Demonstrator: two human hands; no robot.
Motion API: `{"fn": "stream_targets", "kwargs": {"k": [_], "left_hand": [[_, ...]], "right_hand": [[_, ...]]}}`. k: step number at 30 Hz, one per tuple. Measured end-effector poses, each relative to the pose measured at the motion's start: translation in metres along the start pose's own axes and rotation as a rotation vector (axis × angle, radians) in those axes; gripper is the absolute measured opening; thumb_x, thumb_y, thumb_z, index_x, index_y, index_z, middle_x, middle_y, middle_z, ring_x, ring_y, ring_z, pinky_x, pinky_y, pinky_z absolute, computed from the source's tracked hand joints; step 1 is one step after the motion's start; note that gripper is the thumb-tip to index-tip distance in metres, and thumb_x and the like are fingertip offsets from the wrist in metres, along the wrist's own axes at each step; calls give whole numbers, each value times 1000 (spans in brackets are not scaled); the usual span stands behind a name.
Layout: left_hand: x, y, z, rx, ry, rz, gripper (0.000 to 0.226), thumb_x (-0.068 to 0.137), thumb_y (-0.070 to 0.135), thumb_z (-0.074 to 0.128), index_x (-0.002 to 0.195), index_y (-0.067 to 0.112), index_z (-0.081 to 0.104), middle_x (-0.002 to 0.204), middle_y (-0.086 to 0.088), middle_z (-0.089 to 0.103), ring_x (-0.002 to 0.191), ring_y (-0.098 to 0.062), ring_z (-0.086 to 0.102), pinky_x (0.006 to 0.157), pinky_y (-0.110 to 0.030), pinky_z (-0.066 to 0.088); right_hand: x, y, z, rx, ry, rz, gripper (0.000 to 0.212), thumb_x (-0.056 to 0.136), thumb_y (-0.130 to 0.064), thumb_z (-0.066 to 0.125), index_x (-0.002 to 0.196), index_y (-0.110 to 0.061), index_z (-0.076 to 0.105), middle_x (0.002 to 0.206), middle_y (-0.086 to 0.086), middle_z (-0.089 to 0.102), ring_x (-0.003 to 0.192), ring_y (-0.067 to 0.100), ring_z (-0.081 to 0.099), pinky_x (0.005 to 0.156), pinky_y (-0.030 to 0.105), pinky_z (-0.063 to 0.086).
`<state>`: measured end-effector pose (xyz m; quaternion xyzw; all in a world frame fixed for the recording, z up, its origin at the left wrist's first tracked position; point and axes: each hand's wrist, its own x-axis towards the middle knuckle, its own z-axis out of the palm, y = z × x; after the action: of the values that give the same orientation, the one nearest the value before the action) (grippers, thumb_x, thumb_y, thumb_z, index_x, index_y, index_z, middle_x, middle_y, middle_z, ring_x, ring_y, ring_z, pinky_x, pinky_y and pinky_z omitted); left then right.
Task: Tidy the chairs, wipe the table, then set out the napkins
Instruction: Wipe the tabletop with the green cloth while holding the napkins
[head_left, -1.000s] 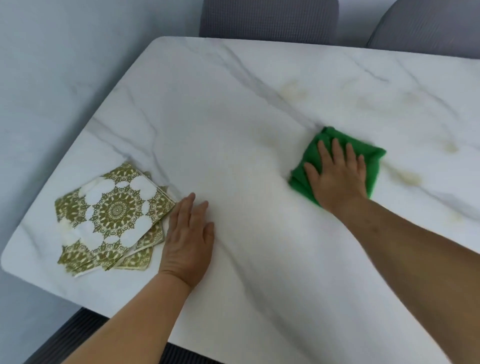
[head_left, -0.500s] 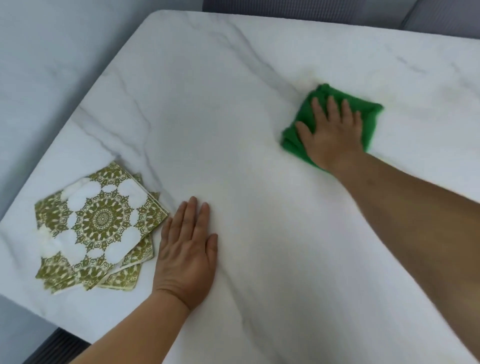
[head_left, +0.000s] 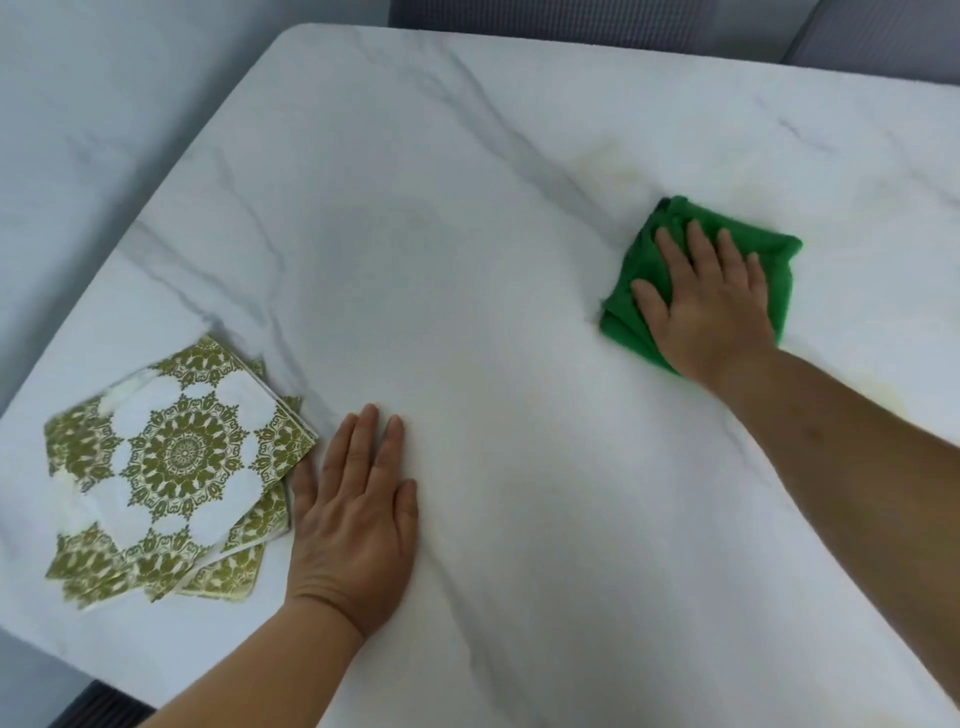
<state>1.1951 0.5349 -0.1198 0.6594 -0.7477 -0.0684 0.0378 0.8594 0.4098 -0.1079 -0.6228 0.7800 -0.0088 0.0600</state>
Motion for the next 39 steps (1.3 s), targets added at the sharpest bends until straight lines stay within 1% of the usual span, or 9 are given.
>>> {"fn": "stream_targets", "kwargs": {"k": [3,9,14,17,23,27,30,34,39], "left_hand": [[0,-1,0,5,-9,-5,59,93,42,22,148,23,29,157,1,24,144,-13,13,115,-44,10],[0,3,-4,15,-48,-35,62,91,45,16,149,25,26,158,3,19,145,-14,13,117,-46,9],[1,5,-4,-4,-37,-33,62,91,44,17,149,24,28,158,1,22,145,-16,15,117,-48,8],[1,4,-5,-16,-35,-29,65,89,46,12,150,26,23,159,3,16,146,-14,10,117,-44,1],[-1,7,-9,-32,-35,-44,54,99,34,31,151,24,21,160,1,14,147,-16,8,117,-43,1],[-1,9,-11,-33,-48,-29,55,100,36,26,152,24,15,161,1,8,147,-17,2,118,-44,-1],[0,9,-9,-30,-51,-22,55,100,36,24,152,23,13,161,0,6,147,-17,1,118,-46,-2],[2,3,-7,-86,-63,-7,54,100,34,26,152,22,16,161,0,7,148,-17,0,118,-45,-4],[7,-7,-26,-396,-78,29,50,100,18,38,147,7,28,157,-10,24,146,-22,16,119,-36,8]], "right_hand": [[14,-59,4,68,-9,-1,68,96,-59,14,155,-26,3,163,6,0,149,31,-4,119,51,-3],[-143,-70,17,95,-42,-467,63,96,-59,24,153,-33,20,162,-2,14,150,23,5,120,46,1],[-158,71,5,-26,11,120,76,87,-67,11,154,-30,18,162,5,16,148,29,12,120,49,8],[-106,66,-3,25,-7,369,74,92,-63,11,155,-25,7,163,7,3,149,30,1,120,50,3],[-162,-74,23,36,54,-226,69,92,-59,26,150,-22,33,157,10,30,145,34,24,117,52,14],[-283,-20,21,30,-90,-454,64,96,-62,22,152,-32,23,160,0,21,149,24,14,117,46,11],[-275,64,12,-66,-1,-72,75,93,-66,9,149,-21,31,155,12,32,141,37,32,112,52,26],[-206,47,6,56,-22,448,78,91,-65,16,155,-21,11,163,10,8,149,31,5,119,50,5],[-207,-108,21,30,-35,-105,87,84,-75,16,154,-25,13,162,9,10,149,32,6,118,49,1]]}}
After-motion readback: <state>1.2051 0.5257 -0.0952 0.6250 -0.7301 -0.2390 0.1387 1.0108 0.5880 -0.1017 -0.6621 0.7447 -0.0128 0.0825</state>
